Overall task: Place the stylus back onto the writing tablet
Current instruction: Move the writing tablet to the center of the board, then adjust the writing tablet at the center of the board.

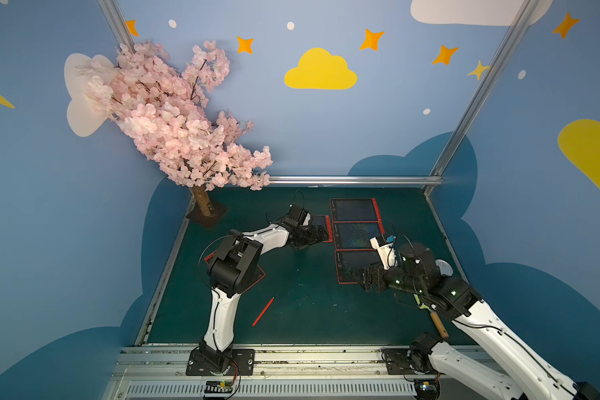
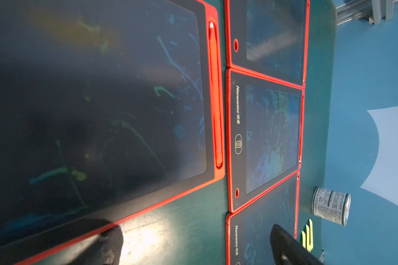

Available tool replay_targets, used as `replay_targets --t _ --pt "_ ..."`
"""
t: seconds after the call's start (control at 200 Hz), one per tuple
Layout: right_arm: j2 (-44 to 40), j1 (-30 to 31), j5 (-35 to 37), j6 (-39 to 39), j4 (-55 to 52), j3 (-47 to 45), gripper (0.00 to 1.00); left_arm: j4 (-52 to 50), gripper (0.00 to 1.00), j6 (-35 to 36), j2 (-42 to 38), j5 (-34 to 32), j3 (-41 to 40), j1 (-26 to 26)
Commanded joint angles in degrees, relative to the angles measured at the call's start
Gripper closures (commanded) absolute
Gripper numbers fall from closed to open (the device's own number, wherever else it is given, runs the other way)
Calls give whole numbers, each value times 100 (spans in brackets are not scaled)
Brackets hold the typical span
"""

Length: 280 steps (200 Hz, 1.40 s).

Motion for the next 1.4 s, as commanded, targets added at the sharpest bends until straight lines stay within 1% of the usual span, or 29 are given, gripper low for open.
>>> replay_targets --t 0.0,0.09,0.2,0.225,0.38,0.461,0.541,0.641,0.756,0.846,0.906,1.006,1.126,1.232,1.397 --pt "28 -8 -273 122 285 -218 5 -428 1 394 -471 3 -190 38" --pt "130 10 -415 135 455 -285 5 -611 1 484 -995 -92 -562 119" --pt "250 44 -428 135 556 -295 5 -957 1 672 -1709 -381 -1060 277" --pt "274 53 -433 132 585 -295 5 -1079 1 735 -1870 -652 -1147 315" --pt "418 106 -517 115 703 -266 5 -2154 1 908 -2661 -1386 -1489 746" --pt "492 141 -518 99 712 -234 5 -2385 1 831 -3049 -1525 -1828 1100" --pt "516 184 -505 80 712 -198 5 -2489 1 678 -3412 -1558 -2188 1560" --pt "534 211 -484 67 710 -172 5 -2505 1 532 -3775 -1507 -2577 2252" --pt "546 240 -456 47 654 -121 5 -2226 1 377 -4100 -1323 -3014 3075" --pt "525 256 -405 34 591 -106 5 -1977 1 281 -4234 -1299 -3267 3573" --pt "500 251 -372 19 559 -106 5 -1786 1 249 -4272 -1335 -3408 3807" --pt "464 265 -319 2 488 -103 5 -1553 1 296 -4224 -1609 -3526 4038" --pt "441 266 -271 -12 449 -110 5 -1356 1 264 -3976 -1486 -3534 4403" --pt "463 265 -253 -46 416 -79 5 -1211 1 265 -3726 -1545 -3455 4568" --pt "518 265 -218 -75 413 -61 5 -987 1 197 -3216 -1712 -3287 4669"
